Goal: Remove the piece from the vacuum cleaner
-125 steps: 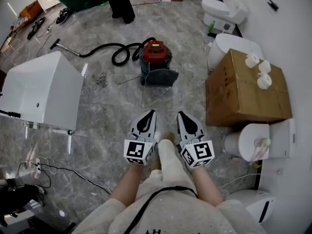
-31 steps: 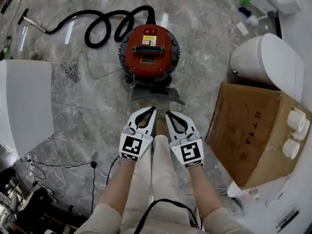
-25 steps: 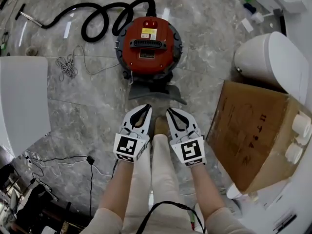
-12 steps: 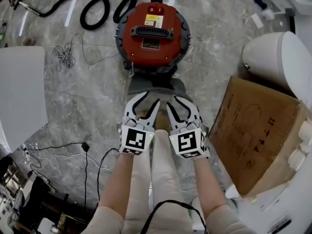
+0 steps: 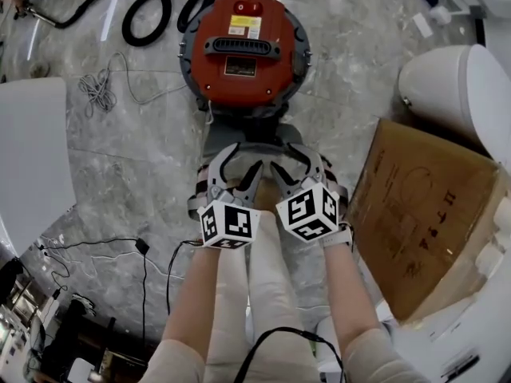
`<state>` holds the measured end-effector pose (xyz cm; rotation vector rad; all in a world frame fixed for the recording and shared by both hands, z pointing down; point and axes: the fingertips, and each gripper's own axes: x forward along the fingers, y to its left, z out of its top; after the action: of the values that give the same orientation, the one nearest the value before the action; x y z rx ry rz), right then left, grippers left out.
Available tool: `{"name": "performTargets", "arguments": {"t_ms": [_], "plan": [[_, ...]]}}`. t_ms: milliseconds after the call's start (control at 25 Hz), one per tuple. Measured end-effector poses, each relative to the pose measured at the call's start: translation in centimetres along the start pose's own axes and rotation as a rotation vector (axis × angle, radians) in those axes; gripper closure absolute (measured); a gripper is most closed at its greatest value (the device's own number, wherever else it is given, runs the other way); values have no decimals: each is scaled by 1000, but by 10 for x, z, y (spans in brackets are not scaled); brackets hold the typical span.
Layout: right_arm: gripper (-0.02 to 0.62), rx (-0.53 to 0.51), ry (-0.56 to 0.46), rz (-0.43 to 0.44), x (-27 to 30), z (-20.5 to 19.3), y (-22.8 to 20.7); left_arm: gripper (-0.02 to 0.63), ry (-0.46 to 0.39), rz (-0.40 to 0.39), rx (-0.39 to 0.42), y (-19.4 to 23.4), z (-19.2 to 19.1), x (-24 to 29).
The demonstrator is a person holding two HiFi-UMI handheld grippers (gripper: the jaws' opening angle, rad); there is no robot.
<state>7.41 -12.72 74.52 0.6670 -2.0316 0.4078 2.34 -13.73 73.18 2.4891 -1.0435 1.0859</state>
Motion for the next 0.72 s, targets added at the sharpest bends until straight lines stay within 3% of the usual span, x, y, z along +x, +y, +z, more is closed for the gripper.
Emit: {"name": "performTargets", "arguments": {"t_ms": [200,360,720], "plan": [[396,-67,39,25,12,-3,-3,344,119,13,220,-2,-17,11],[396,-86,46,46,22,-3,-3,343,186,38,334,0,-22,22],[405,-219,97,39,37,-6,-1,344,308,58,382,4,-38,36]]}}
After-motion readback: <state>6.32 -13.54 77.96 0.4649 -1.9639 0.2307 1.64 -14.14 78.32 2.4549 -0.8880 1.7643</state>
